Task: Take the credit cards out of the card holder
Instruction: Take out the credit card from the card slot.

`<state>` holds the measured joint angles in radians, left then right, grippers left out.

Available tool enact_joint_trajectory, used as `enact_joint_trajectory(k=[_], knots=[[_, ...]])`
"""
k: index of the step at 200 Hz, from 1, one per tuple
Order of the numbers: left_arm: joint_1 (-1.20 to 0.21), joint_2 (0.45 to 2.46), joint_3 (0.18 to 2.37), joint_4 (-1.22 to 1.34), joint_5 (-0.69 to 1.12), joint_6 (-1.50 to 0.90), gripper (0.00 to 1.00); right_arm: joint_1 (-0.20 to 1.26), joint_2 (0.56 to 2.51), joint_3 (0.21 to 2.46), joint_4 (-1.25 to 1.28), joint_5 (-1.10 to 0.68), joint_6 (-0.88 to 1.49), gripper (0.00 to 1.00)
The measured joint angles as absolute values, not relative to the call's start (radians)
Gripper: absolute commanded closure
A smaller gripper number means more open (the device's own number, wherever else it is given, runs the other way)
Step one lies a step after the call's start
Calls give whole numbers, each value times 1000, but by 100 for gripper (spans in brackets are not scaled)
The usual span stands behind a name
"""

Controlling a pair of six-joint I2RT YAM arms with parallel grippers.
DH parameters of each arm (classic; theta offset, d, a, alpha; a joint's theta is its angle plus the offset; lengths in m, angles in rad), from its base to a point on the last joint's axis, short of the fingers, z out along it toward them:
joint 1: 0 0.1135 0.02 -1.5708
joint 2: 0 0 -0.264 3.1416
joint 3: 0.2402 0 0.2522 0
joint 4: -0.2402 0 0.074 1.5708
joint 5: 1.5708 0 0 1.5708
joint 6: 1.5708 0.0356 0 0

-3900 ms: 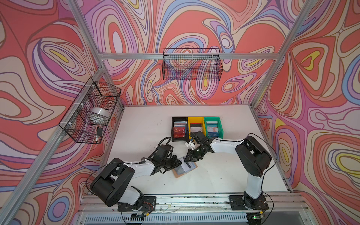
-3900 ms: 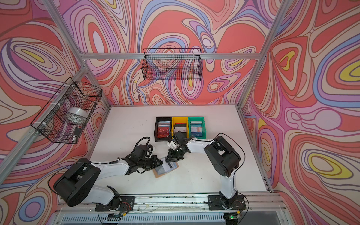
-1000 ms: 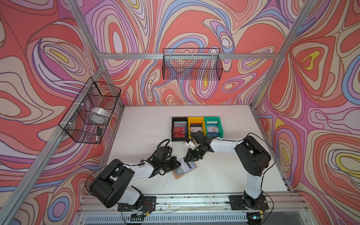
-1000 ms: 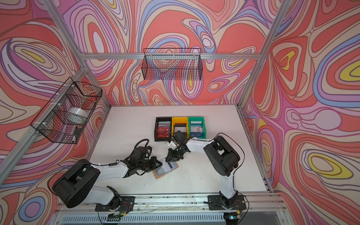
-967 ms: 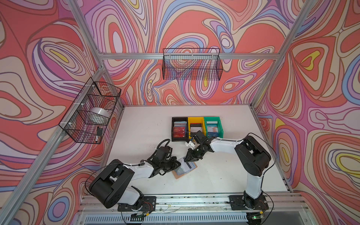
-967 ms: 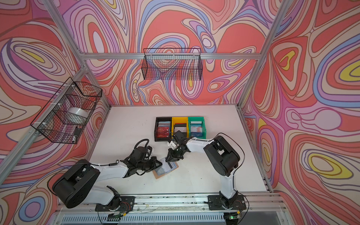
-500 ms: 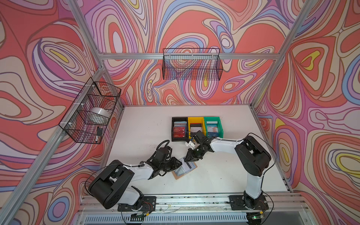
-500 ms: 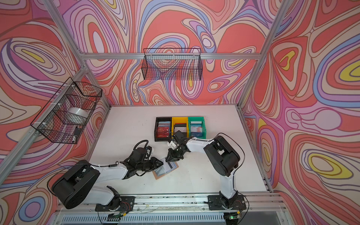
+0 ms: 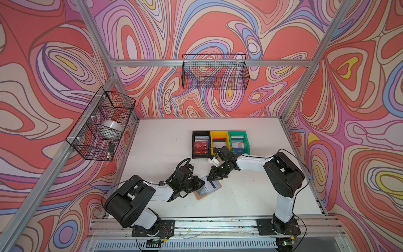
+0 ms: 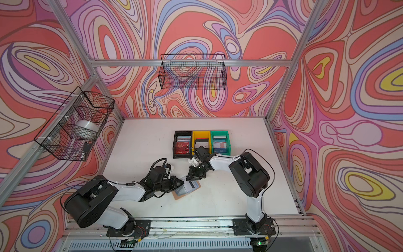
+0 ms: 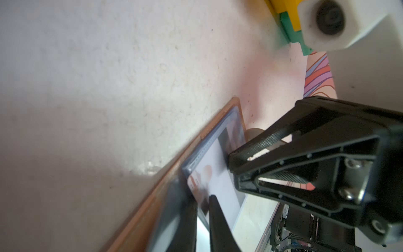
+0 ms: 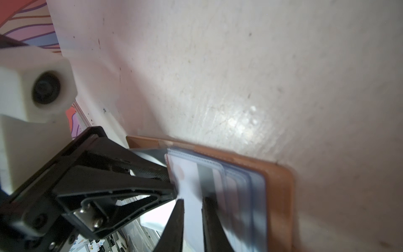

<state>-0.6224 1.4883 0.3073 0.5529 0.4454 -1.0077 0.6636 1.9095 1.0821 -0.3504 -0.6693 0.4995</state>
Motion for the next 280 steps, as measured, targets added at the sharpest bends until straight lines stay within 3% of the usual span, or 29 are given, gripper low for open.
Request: enact_joint_trajectory(k=[76, 280], knots=[[-625, 1505, 305, 583, 445, -1023, 100, 663, 1909, 1081, -351, -669, 500, 80], [-633, 1315, 308, 322, 409, -949, 100, 663, 1907, 1081, -357, -663, 500, 80]])
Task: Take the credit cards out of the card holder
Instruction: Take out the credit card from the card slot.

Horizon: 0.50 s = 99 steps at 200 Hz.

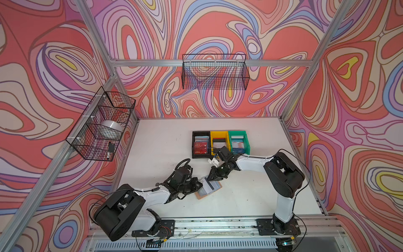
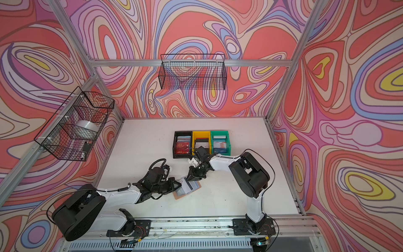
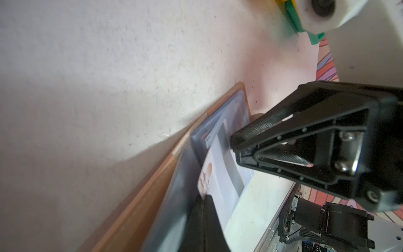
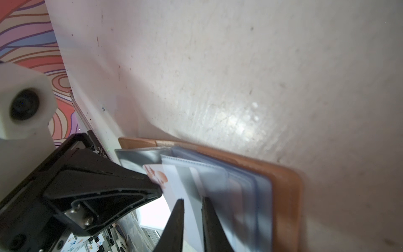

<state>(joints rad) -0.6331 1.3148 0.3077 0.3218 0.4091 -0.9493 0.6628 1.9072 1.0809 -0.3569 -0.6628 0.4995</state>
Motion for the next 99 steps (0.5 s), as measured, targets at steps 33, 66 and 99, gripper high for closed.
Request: enact_joint_trajectory(k=[33, 66, 99], knots=[[-617, 1250, 308, 237, 407, -929, 100, 662, 1907, 1081, -358, -662, 499, 80], [-594, 1243, 328, 182, 422, -903, 100, 662, 1902, 1081, -368, -659, 495, 80], [-566, 1248, 339, 168, 456, -886, 100, 662, 1893, 1081, -384, -650, 491, 80]])
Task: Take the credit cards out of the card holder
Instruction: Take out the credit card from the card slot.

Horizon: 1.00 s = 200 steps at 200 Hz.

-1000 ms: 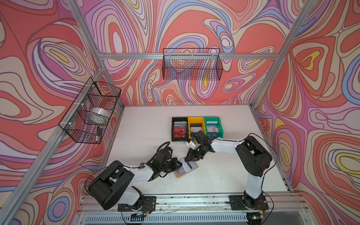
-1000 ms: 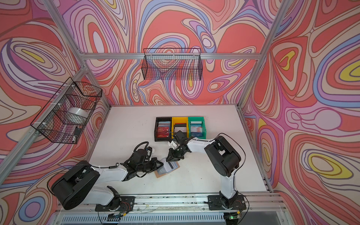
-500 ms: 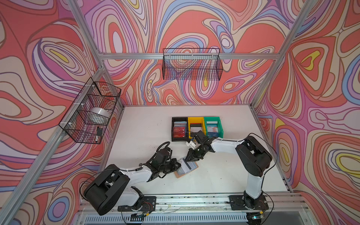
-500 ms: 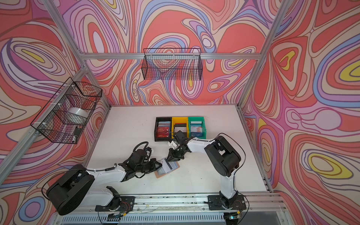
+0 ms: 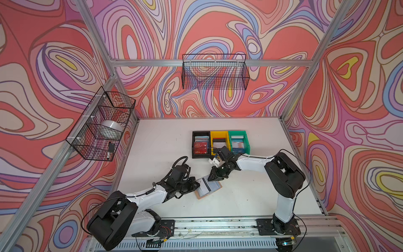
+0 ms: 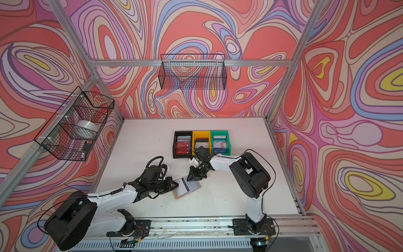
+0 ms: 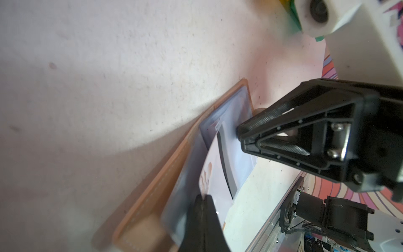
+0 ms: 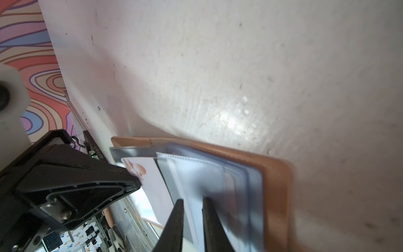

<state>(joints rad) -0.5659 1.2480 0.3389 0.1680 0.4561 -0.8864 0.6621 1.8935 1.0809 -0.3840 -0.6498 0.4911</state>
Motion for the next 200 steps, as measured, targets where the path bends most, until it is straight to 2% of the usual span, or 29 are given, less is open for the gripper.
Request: enact_joint_trajectory(k=[110, 200], knots=[[-463, 1260, 397, 116, 615, -826, 100, 659, 1853, 1081, -413, -648, 491, 80], [-418, 1318, 398, 205, 714, -849, 100, 626, 1825, 1071, -356, -779, 488, 74]])
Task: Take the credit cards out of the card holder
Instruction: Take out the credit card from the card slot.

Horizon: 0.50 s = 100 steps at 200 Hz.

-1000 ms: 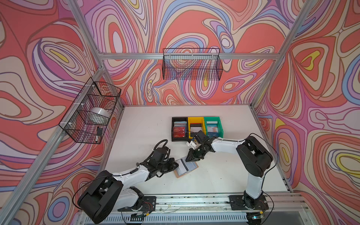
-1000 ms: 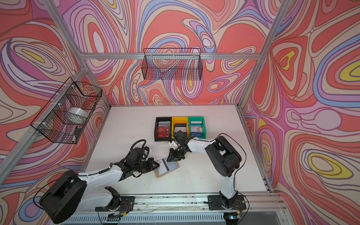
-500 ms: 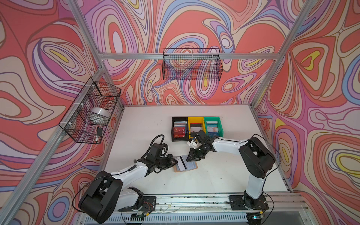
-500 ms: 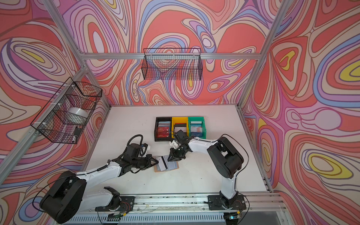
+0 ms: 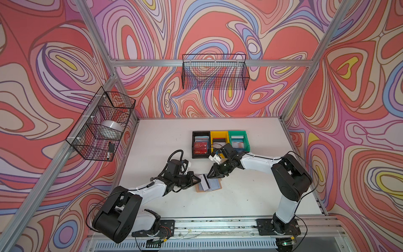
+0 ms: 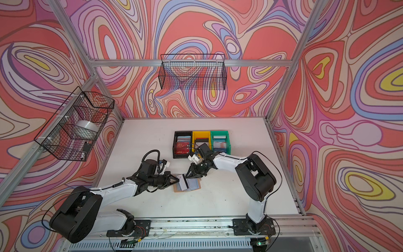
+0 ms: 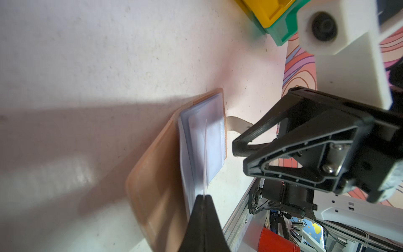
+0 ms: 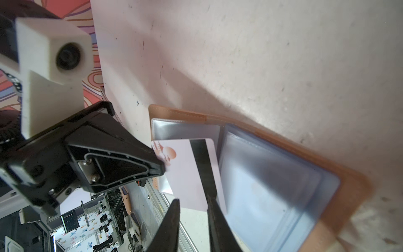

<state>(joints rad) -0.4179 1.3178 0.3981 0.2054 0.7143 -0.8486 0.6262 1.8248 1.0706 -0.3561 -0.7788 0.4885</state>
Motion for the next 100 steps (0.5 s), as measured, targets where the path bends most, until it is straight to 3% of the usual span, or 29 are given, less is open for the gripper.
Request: enact_joint_trajectory(k=[100], knots=[[-371, 1279, 438, 131, 740, -815, 100, 590, 1848, 1055, -278, -898, 482, 73]])
